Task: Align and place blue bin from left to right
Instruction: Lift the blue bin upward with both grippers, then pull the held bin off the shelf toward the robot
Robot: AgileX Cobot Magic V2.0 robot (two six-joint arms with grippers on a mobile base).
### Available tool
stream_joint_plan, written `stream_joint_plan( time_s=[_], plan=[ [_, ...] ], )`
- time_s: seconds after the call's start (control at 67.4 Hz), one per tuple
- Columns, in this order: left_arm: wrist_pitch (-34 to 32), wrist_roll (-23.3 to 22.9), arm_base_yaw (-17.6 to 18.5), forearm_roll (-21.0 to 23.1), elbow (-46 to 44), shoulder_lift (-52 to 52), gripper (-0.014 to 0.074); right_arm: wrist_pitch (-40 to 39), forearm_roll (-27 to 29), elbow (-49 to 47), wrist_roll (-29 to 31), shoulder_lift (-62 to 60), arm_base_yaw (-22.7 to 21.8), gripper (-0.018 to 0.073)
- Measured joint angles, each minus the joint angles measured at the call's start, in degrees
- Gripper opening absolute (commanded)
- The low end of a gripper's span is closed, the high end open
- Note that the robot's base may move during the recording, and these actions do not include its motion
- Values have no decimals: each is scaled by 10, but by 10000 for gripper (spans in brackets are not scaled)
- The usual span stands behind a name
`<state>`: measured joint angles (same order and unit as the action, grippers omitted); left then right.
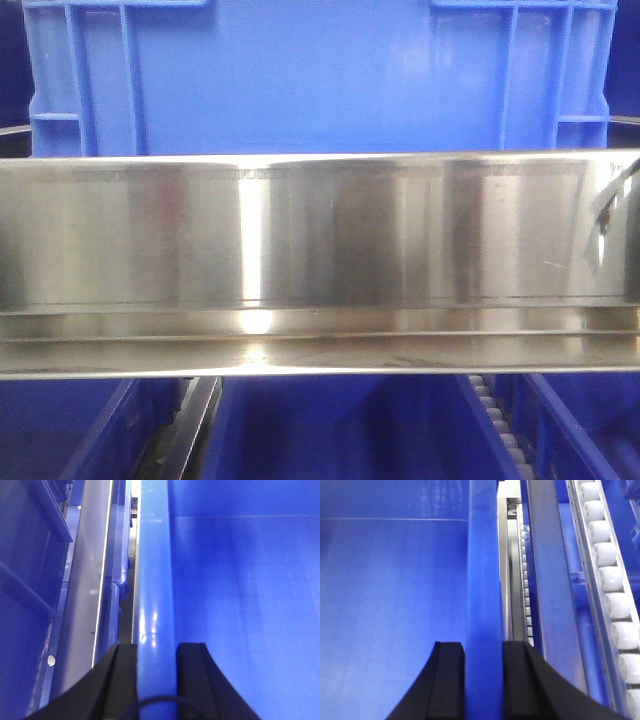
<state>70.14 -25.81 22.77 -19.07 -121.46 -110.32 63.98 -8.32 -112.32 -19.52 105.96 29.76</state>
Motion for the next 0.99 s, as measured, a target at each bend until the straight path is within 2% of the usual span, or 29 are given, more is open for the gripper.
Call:
stream_joint_plan(
  time_s=[0.49,0.713,0.861,0.995],
  plan=[
    [36,-8,0,19,-63,-7,-111,42,2,-28,-10,-16,0,-76],
    [32,-8,2,32,-73,-5,-111,60,-28,-44,-38,-31,17,-78],
    [45,-15,16,10,-73,10,-111,72,-45,-44,-50,-38,31,-79],
    [50,-36,39,-41,-63,37,-111,71,-68,-38,-67,-54,49,-80]
  ],
)
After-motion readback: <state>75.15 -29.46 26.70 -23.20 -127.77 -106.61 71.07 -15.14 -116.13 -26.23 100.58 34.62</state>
